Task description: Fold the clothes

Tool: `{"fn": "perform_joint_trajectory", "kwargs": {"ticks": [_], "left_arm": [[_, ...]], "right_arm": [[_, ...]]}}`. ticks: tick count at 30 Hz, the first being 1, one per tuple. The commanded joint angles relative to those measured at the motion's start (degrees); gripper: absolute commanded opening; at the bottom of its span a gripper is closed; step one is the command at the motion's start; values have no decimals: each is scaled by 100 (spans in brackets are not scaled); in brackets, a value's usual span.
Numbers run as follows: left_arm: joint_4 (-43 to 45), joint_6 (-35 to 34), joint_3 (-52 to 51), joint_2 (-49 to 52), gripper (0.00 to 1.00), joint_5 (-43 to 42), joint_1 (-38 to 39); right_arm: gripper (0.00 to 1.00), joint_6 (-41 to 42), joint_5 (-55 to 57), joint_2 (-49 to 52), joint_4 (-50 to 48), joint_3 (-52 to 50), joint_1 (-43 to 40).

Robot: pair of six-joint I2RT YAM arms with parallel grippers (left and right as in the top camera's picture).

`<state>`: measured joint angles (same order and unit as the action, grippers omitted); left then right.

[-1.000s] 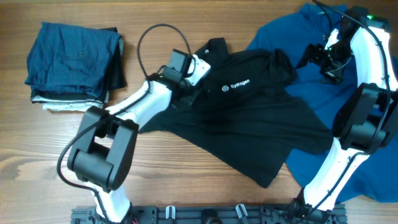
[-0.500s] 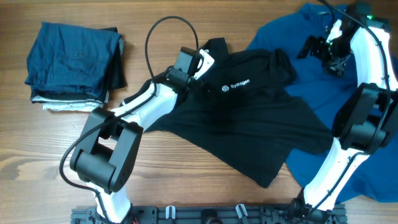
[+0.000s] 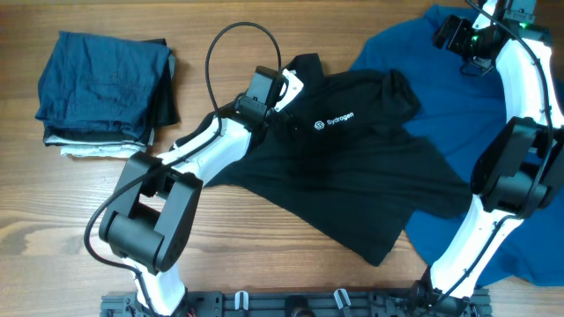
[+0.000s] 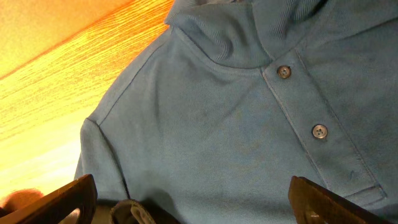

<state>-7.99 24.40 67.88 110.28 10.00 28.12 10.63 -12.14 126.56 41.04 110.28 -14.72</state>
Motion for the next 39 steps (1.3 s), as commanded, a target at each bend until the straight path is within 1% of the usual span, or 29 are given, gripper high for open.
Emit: {"fn": "perform_joint_trajectory", "kwargs": {"ticks": [1, 4, 6, 8, 9, 11, 13, 15, 16, 18, 19, 21, 23, 24, 25, 26, 27, 33, 34, 35, 37, 39], "left_arm": [[160, -85, -2, -13, 65, 293, -68], [387, -83, -2, -13, 66, 581, -116], [439, -109, -2, -13, 67, 592, -155], [446, -326, -2, -13, 68, 586, -201], [435, -483, -2, -11, 68, 492, -238], [398, -737, -4, 2, 69, 15, -326], [348, -734, -4, 35, 69, -658, -407], [308, -734, -4, 70, 68, -966, -468], [295, -734, -4, 79, 66, -1045, -490], [289, -732, -4, 96, 57, -1064, -494], [289, -732, -4, 98, 54, -1064, -494], [289, -732, -4, 107, 49, -1064, -494], [286, -732, -4, 107, 42, -1064, -494], [286, -732, -4, 107, 41, -1067, -494], [286, -732, -4, 107, 42, -1067, -494], [286, -732, -4, 107, 52, -1067, -494], [282, -732, -4, 111, 56, -1064, -494], [310, -732, -4, 323, 55, -1064, -501], [321, -732, -4, 352, 54, -1064, -501], [356, -732, -4, 354, 49, -1064, -501], [509, -734, -4, 350, 29, -1064, -501], [704, -846, -2, 341, 12, -1054, -501]], "right_arm": [[100, 0, 55, -76, -31, -15, 9], [100, 0, 55, -76, -31, -15, 9], [99, 2, 55, -76, -31, -15, 9], [99, 0, 55, -76, -31, -15, 9], [100, 2, 55, -76, -31, -15, 9], [100, -2, 55, -76, -31, -15, 9], [100, 0, 55, -76, -31, -15, 9], [99, 0, 55, -76, -31, -15, 9], [99, 0, 55, -76, -31, -15, 9], [99, 2, 55, -76, -31, -15, 9], [99, -2, 55, -76, -31, -15, 9], [100, 0, 55, -76, -31, -15, 9], [100, -2, 55, -76, -31, -15, 9], [99, 0, 55, -76, -31, -15, 9], [99, 0, 55, -76, -31, -15, 9], [99, 2, 55, -76, -31, -15, 9], [99, 2, 55, -76, -31, -15, 9], [99, 0, 55, -76, -31, -15, 9], [99, 2, 55, -76, -31, -15, 9], [99, 2, 55, -76, -31, -15, 9], [99, 0, 55, -76, -31, -15, 9], [100, 0, 55, -76, -31, -15, 9]]}}
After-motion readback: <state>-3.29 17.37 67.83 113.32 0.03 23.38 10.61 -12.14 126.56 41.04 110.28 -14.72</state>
